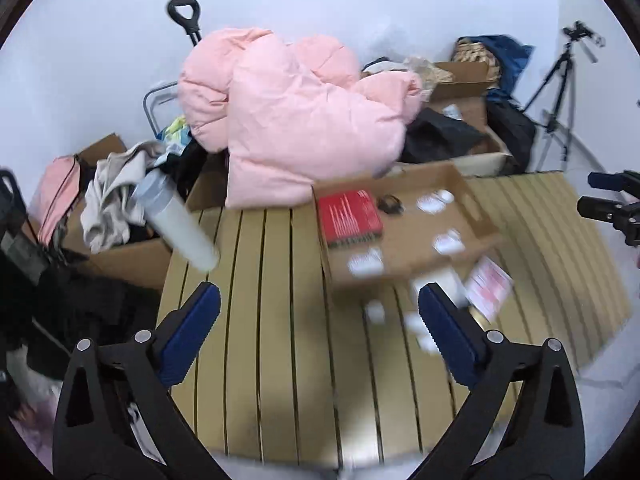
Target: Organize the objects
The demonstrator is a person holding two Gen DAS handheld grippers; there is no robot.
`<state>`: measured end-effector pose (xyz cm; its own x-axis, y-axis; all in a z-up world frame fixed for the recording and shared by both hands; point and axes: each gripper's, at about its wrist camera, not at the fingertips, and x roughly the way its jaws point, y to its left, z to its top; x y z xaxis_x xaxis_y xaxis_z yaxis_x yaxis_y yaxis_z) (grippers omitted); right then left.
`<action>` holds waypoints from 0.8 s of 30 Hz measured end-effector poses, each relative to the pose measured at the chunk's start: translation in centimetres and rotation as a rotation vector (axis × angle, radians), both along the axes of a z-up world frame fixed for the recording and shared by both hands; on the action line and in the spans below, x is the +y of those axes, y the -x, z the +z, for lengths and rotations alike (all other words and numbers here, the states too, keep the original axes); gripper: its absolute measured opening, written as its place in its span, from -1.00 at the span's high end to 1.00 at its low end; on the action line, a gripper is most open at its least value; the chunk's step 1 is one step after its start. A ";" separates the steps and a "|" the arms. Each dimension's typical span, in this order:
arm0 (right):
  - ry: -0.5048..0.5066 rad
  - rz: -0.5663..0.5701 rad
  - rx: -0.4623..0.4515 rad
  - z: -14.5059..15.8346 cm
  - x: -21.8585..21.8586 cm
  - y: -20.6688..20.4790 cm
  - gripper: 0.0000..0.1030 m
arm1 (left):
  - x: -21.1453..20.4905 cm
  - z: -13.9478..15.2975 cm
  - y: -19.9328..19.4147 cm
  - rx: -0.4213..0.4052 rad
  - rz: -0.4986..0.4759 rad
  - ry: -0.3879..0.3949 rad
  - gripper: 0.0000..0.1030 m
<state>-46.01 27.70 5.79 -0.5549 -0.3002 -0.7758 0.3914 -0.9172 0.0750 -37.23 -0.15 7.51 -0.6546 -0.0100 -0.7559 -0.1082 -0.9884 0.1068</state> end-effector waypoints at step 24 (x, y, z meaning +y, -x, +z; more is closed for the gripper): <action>0.040 -0.026 0.122 -8.4 -2.7 -37.5 -0.80 | 1.5 -7.4 -27.4 0.080 0.033 -0.160 -1.00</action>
<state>-8.52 24.96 -2.56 -0.6523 -0.3141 -0.6898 0.3761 -0.9243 0.0652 -9.84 1.37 0.11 -0.7138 0.0835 -0.6953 -0.0727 -0.9963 -0.0450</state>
